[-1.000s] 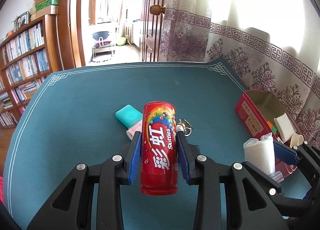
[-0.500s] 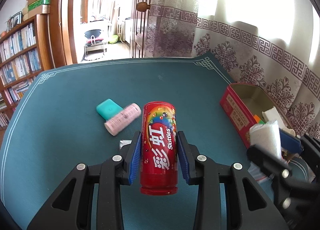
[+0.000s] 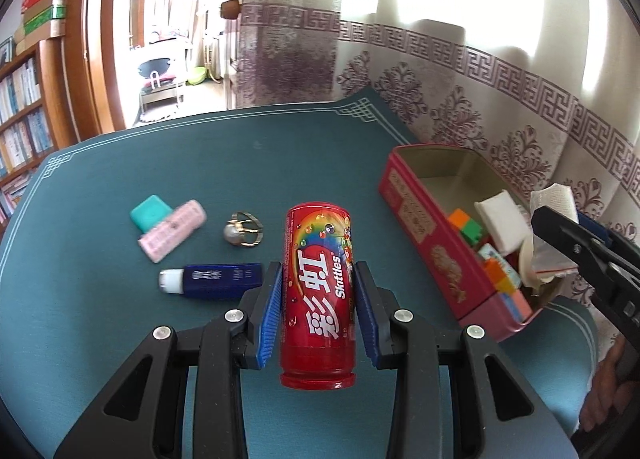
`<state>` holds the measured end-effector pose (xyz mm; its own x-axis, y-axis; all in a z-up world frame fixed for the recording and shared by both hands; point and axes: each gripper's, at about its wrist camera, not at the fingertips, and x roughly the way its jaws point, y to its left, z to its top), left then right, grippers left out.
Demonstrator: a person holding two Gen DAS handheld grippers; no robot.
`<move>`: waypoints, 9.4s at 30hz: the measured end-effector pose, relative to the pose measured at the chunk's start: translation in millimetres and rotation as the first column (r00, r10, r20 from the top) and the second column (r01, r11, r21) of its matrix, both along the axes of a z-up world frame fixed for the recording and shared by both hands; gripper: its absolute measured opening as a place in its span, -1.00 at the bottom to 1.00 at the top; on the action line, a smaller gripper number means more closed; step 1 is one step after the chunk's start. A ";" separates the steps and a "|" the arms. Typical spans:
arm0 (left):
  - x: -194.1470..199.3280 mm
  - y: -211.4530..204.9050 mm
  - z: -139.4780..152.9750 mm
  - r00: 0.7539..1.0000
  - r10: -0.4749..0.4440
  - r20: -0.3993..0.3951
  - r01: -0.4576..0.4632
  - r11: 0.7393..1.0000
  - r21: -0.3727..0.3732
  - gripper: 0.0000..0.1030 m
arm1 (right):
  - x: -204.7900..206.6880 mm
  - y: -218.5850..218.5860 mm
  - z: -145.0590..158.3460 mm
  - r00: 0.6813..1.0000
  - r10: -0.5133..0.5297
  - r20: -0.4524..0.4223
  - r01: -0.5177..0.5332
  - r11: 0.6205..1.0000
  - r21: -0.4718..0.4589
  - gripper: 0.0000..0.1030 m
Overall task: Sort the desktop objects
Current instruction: 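Carry Skittles tube and gauze roll into the pink tin and open both tools, then withdraw both tools from the tin back toward the remaining objects, then grasp the pink hair roller with the left tool, then grasp the blue Sekkisei lotion bottle with the right tool while the left tool holds the roller, then carry hair roller and lotion bottle into the pink tin and open both tools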
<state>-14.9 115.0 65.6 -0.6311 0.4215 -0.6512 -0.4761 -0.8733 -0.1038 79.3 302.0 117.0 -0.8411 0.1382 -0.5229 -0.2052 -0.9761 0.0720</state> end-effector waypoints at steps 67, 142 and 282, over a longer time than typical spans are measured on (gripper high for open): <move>1.9 102.8 25.4 0.992 -0.127 0.008 0.127 0.991 -0.032 0.11 | 11.3 68.5 -28.6 0.994 -0.106 0.026 0.108 0.989 -0.097 0.35; -129.7 -85.3 -48.3 0.961 0.230 0.157 -0.229 0.973 -0.025 -0.26 | -70.4 -109.6 -58.1 0.916 0.343 0.208 -0.341 0.939 -0.043 0.54; -13.4 15.8 9.3 0.999 -0.036 0.023 0.034 0.998 0.056 -0.32 | -9.4 50.2 -26.4 0.997 0.008 0.081 0.007 0.983 -0.184 -0.37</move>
